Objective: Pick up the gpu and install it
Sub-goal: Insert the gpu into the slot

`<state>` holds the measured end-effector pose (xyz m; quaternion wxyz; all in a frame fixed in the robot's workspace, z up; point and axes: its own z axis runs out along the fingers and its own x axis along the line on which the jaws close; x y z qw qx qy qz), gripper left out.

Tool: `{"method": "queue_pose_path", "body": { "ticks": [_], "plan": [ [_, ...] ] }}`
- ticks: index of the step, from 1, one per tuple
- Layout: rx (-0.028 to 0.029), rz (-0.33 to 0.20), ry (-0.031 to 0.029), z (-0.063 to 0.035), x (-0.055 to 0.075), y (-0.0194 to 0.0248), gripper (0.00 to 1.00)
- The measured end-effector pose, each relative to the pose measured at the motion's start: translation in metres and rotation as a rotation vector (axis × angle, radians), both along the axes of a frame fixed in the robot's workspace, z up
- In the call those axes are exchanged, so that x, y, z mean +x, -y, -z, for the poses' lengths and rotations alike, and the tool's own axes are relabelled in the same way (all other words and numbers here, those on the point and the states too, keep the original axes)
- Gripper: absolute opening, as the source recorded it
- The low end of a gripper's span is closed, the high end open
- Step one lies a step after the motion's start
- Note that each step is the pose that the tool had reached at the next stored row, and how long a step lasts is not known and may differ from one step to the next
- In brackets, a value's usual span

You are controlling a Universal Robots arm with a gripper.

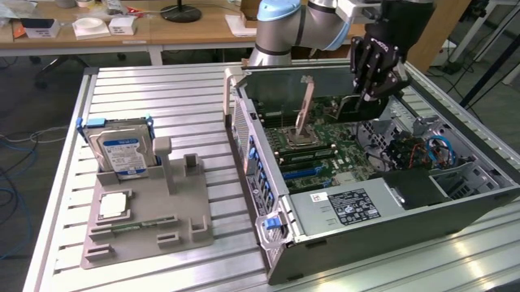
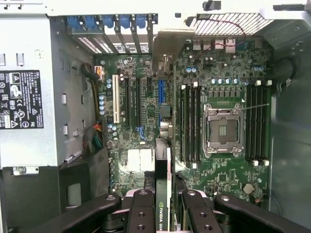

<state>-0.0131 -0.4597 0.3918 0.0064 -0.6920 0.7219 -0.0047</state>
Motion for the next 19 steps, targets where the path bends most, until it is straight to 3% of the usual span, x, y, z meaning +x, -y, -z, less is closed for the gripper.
{"method": "queue_pose_path", "body": {
  "ticks": [19],
  "plan": [
    [0.0000, 0.000, 0.0000, 0.0344, 0.000, 0.0005, 0.26]
  ]
}}
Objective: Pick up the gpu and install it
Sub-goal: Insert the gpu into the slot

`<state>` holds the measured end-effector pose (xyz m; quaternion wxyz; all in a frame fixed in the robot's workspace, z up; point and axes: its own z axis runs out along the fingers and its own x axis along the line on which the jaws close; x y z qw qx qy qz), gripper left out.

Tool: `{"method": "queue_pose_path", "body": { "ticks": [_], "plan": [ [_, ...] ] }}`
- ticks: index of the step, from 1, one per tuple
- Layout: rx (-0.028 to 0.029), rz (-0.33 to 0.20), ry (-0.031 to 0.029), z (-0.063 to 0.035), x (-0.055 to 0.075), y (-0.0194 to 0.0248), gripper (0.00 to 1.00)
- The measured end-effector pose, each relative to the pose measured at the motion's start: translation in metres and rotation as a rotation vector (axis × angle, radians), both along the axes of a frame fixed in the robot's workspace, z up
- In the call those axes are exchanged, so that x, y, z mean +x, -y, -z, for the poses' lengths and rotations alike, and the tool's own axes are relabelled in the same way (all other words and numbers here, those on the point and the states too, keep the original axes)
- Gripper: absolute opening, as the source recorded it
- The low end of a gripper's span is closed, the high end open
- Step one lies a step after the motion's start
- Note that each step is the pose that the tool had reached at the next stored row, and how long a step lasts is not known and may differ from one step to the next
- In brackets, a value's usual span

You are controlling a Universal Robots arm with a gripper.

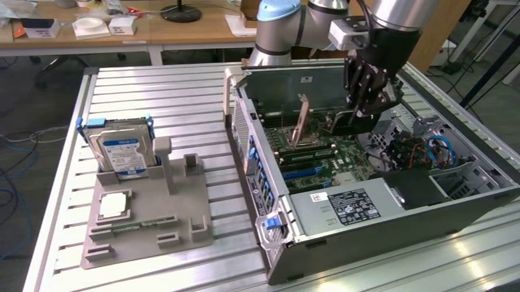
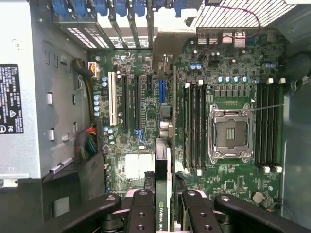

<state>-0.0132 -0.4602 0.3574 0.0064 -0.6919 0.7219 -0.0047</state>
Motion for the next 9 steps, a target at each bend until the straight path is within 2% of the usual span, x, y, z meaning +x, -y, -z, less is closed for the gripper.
{"method": "queue_pose_path", "body": {
  "ticks": [9],
  "plan": [
    [0.0000, 0.000, 0.0000, 0.0164, -0.001, 0.0004, 0.26]
  ]
}}
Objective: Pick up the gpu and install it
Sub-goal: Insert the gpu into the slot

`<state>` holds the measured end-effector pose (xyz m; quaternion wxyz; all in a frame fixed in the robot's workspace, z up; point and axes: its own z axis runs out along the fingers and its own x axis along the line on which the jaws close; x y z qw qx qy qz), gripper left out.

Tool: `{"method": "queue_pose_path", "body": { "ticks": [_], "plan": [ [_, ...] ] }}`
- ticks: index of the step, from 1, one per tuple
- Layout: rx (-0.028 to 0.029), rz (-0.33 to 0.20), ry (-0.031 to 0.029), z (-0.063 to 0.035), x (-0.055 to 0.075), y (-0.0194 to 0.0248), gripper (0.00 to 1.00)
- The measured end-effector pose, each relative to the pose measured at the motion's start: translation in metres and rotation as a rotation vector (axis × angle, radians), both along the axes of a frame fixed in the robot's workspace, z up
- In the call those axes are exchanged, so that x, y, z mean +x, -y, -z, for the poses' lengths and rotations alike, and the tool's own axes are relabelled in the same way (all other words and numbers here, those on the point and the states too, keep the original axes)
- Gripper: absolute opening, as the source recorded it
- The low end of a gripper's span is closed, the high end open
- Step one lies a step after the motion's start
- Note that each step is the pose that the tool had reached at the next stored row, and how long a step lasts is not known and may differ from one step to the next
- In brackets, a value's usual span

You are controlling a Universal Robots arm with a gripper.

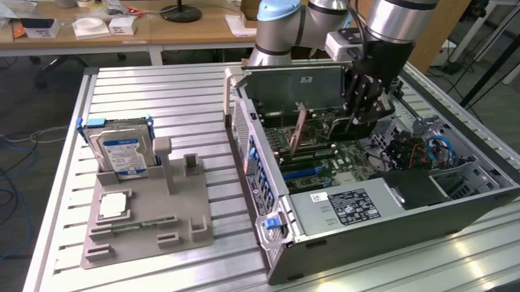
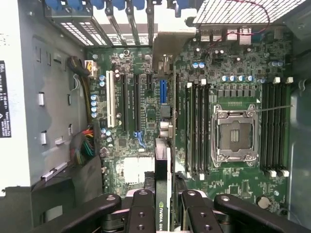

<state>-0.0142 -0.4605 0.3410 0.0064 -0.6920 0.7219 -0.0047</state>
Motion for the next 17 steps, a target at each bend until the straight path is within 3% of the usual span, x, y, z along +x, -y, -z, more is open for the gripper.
{"method": "queue_pose_path", "body": {
  "ticks": [17],
  "plan": [
    [0.0000, -0.001, 0.0000, 0.0303, -0.014, 0.0009, 0.26]
  ]
}}
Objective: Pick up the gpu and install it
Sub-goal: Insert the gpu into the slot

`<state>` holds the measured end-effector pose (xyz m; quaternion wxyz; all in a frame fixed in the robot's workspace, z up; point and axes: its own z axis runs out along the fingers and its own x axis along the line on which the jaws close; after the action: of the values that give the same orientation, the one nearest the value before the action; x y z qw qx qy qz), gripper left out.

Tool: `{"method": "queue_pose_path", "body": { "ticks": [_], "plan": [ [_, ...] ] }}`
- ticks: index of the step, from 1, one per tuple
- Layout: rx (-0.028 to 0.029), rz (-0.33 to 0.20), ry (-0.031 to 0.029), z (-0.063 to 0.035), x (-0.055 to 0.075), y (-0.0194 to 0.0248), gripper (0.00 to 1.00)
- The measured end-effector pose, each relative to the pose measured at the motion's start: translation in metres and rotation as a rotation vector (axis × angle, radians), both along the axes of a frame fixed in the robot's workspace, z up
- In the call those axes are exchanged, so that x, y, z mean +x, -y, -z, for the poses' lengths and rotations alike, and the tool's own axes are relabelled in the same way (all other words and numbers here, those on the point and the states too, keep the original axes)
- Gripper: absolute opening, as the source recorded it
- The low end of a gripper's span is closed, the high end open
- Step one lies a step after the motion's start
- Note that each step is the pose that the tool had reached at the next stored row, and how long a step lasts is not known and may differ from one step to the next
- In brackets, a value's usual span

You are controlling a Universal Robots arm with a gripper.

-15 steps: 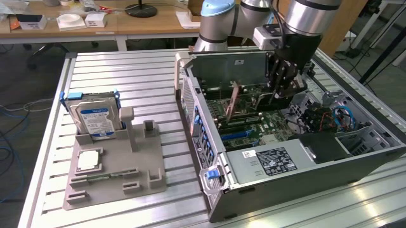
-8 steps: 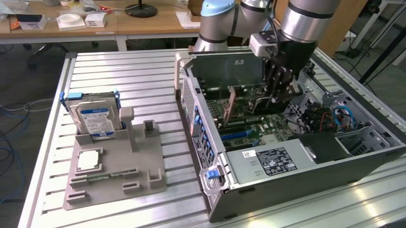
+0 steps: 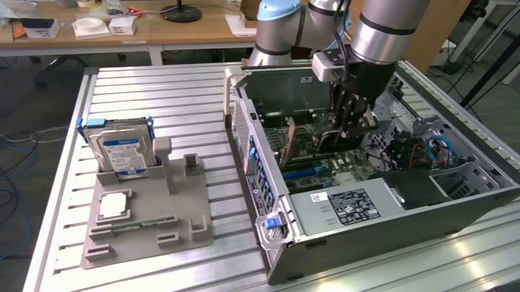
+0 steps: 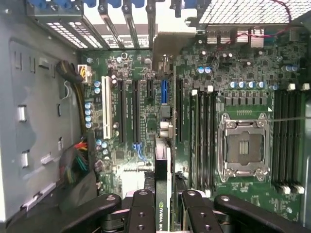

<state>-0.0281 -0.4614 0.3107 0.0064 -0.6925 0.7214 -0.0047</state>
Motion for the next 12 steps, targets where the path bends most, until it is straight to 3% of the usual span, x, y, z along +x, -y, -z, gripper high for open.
{"method": "queue_pose_path", "body": {
  "ticks": [12],
  "plan": [
    [0.0010, -0.004, 0.0004, 0.0183, -0.016, 0.0027, 0.26]
  ]
}}
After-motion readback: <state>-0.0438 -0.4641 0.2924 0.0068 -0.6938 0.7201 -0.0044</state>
